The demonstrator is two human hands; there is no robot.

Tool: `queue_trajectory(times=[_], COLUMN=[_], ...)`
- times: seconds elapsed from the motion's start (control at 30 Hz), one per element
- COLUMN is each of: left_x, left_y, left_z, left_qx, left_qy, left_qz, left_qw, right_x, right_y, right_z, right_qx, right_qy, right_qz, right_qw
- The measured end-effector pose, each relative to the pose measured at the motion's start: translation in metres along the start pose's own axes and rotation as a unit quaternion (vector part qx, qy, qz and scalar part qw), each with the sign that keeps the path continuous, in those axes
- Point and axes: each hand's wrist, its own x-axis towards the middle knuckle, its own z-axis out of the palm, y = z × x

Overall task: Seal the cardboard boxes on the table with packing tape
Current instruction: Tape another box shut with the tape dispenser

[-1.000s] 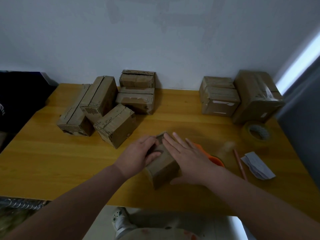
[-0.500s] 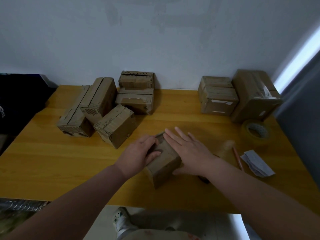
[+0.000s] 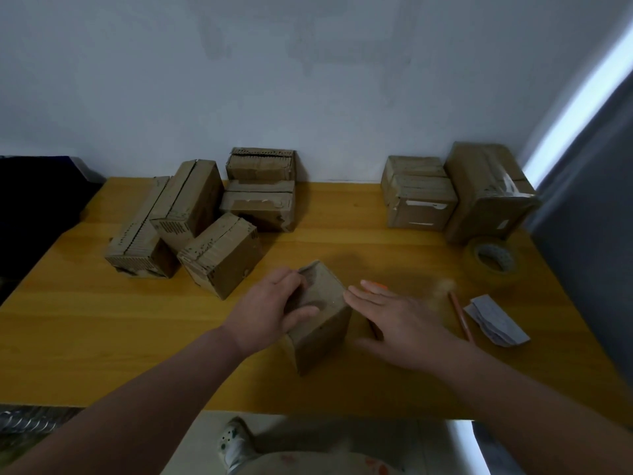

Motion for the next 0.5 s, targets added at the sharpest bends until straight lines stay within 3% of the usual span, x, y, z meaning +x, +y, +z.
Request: queue_trajectory(times=[0.13, 0.27, 0.4, 0.5], left_x=[-0.001, 0.002, 0.009, 0.017], left_y=[0.007, 0.017, 0.022, 0.021], left_z=[0.001, -0.001, -0.009, -0.027], left_qx=[0.055, 0.089, 0.026, 0.001], left_qy=[-0.035, -0.076, -0.085, -0.079], left_qz=[-0.025, -0.101, -0.176, -0.180], left_qw=[0.998, 0.988, 0.980, 0.981], right_x=[-0.003, 0.003, 0.015, 0.030], right_y=[-0.004, -0.005, -0.003, 0.000], right_z=[-0.005, -0.011, -0.013, -0.018], right_qx=[0.013, 0.067, 0.143, 0.169], right_qy=[0.032, 0.056, 0.070, 0.053], right_qz=[0.014, 0.069, 0.093, 0.099], right_qw=[0.999, 0.994, 0.983, 0.979])
